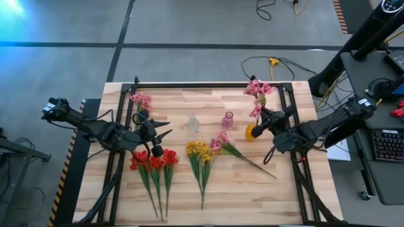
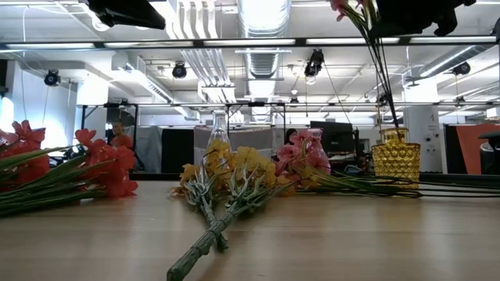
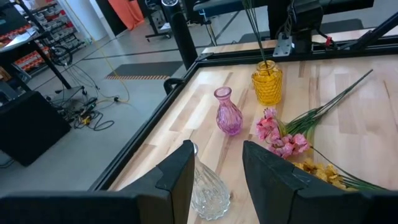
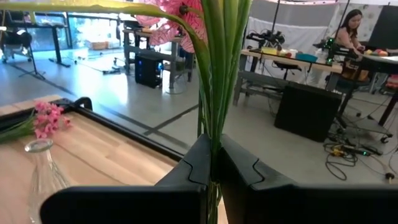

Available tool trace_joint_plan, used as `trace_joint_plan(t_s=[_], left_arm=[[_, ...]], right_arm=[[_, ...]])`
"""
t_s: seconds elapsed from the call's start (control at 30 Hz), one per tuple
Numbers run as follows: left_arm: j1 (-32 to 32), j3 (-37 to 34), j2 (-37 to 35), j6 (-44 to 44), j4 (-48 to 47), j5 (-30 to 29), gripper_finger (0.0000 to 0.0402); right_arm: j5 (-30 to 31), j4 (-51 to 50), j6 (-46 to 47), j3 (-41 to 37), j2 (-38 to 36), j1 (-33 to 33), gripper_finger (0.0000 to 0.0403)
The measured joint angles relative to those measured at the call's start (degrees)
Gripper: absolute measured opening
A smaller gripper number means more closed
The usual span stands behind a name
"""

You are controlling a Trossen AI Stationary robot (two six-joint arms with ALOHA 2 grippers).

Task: Sort flowers into vase by color
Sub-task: Put the right pink flowers into the yellow vase

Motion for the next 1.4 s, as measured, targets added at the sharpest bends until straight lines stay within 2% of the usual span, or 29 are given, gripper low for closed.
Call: trace_joint_plan(t_s=[0.27, 0.93, 1.4], left_arm=[[0.0, -0.02, 0.0, 0.0, 0.0, 0.0, 0.012], [0.0, -0.02, 0.0, 0.42, -0.03, 0.0, 0.012], [0.0, -0.02, 0.0, 0.42, -0.03, 0.02, 0.012]], right_arm=[[-0.01, -0.15, 2.18, -0.19, 2.78, -0.01, 0.0013], [-3.19, -0.15, 4.2, -0.17, 2.65, -0.06, 0.0016], [-3.08, -0.05, 4.2, -0.08, 2.21, -0.04, 0.0133]])
